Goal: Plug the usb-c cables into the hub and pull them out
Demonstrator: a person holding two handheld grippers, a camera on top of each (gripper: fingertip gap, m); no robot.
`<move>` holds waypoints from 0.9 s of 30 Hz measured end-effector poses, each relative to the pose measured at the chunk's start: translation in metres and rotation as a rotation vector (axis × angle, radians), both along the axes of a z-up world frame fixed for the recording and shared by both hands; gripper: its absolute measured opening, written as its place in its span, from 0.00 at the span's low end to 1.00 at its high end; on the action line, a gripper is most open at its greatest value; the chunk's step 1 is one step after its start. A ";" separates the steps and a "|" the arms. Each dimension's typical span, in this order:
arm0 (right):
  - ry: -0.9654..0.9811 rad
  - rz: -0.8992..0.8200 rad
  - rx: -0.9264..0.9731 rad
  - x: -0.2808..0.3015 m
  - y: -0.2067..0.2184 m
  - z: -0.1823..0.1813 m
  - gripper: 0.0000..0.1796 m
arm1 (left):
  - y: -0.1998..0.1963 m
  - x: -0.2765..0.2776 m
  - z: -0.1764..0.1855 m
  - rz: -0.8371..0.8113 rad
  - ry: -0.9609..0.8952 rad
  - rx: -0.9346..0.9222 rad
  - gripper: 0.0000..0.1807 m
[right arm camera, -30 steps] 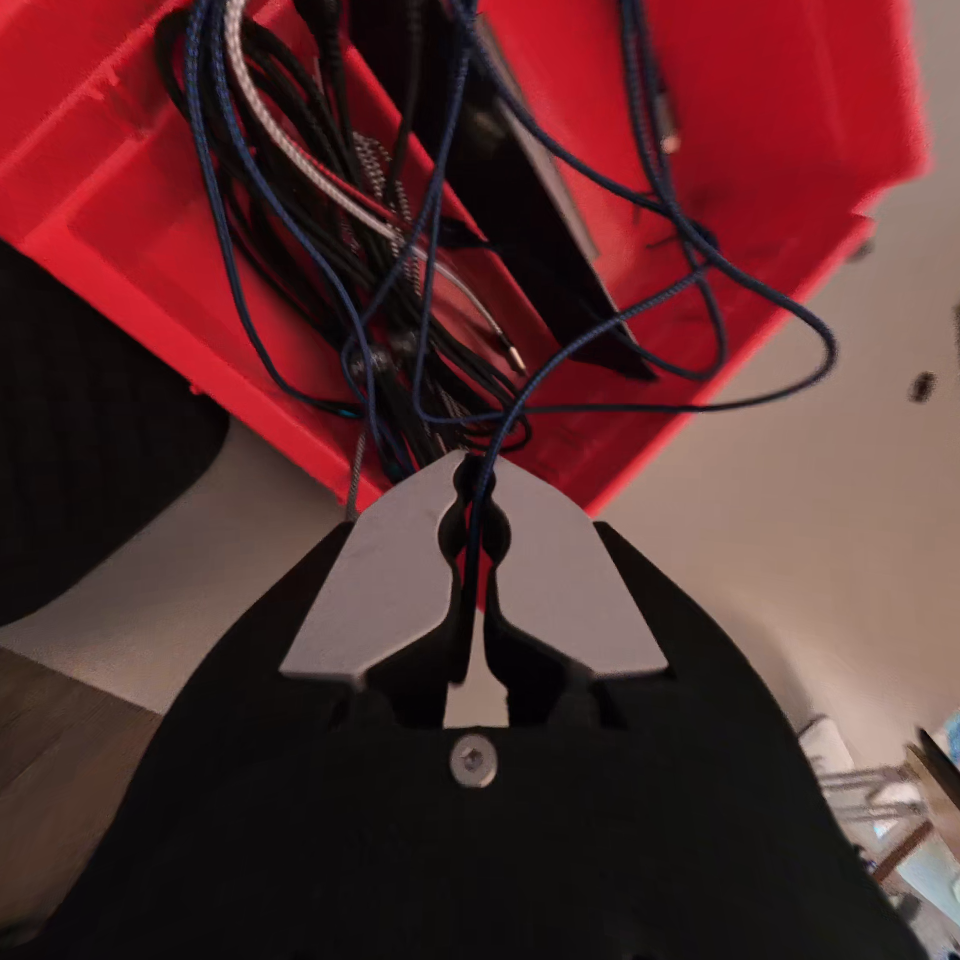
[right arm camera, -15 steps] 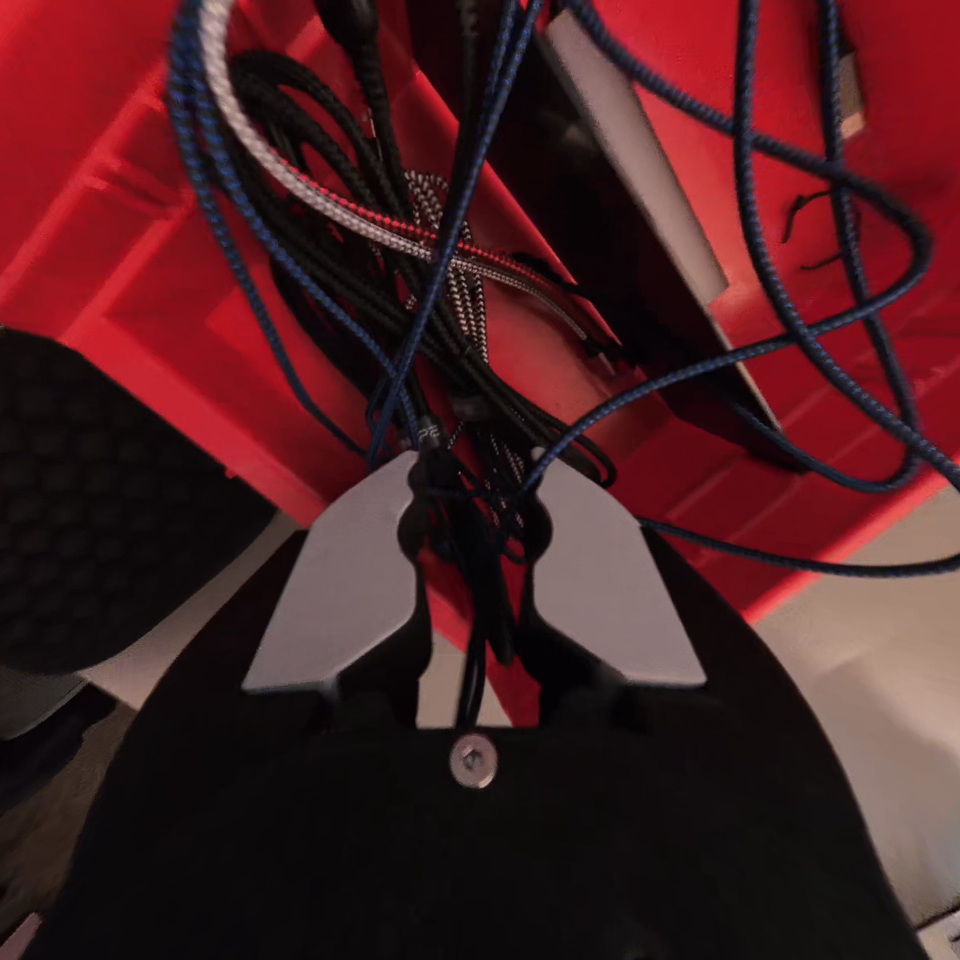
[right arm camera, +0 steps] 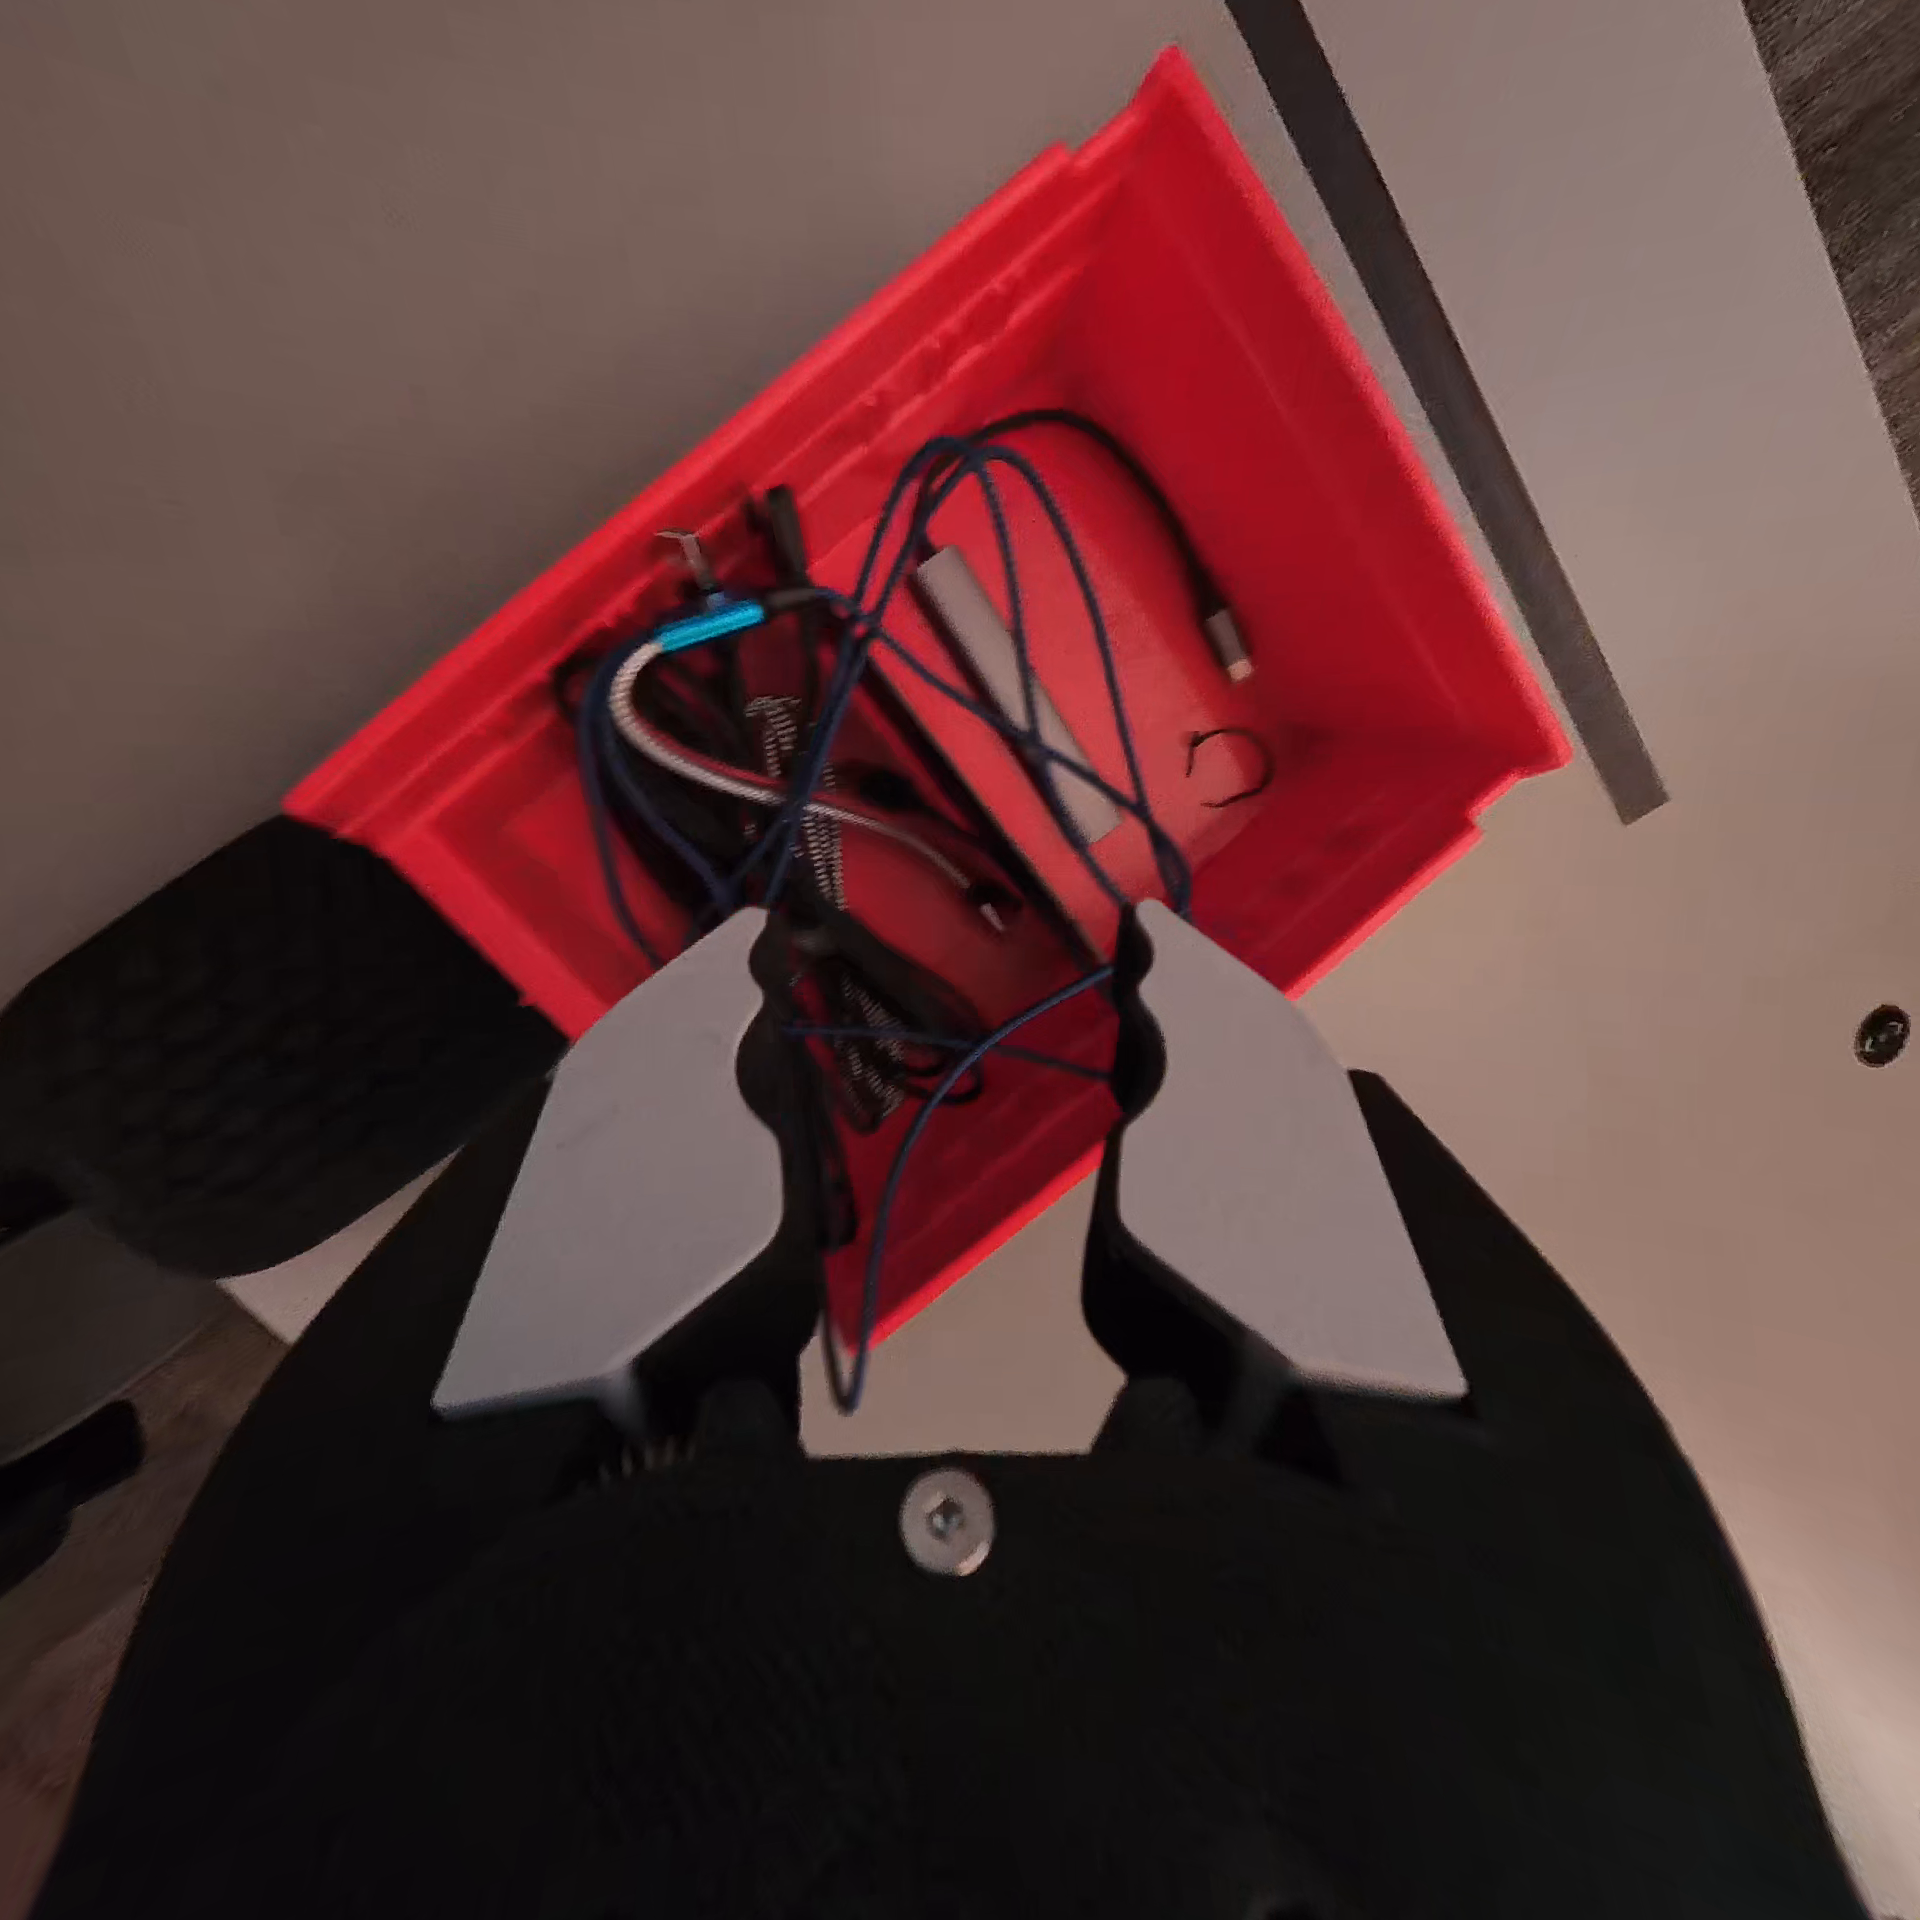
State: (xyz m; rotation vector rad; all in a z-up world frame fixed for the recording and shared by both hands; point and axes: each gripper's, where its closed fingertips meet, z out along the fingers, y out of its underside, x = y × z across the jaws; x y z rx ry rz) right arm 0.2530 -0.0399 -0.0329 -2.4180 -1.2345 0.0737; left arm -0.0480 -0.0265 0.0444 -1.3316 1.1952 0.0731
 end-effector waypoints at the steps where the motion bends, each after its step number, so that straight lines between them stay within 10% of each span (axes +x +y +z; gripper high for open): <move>1: -0.020 -0.007 -0.012 0.003 0.012 -0.008 0.34 | 0.001 0.000 -0.001 0.002 0.002 -0.001 0.14; 11: -0.224 -0.116 -0.280 0.042 0.063 -0.098 0.32 | 0.012 -0.005 -0.008 0.027 0.013 -0.016 0.14; 16: -0.302 -0.073 -0.382 0.048 0.053 -0.102 0.09 | 0.015 -0.008 -0.009 0.039 0.016 -0.022 0.14; 27: -0.144 0.066 0.080 -0.011 0.045 -0.011 0.02 | 0.009 -0.009 0.000 0.027 -0.006 -0.005 0.14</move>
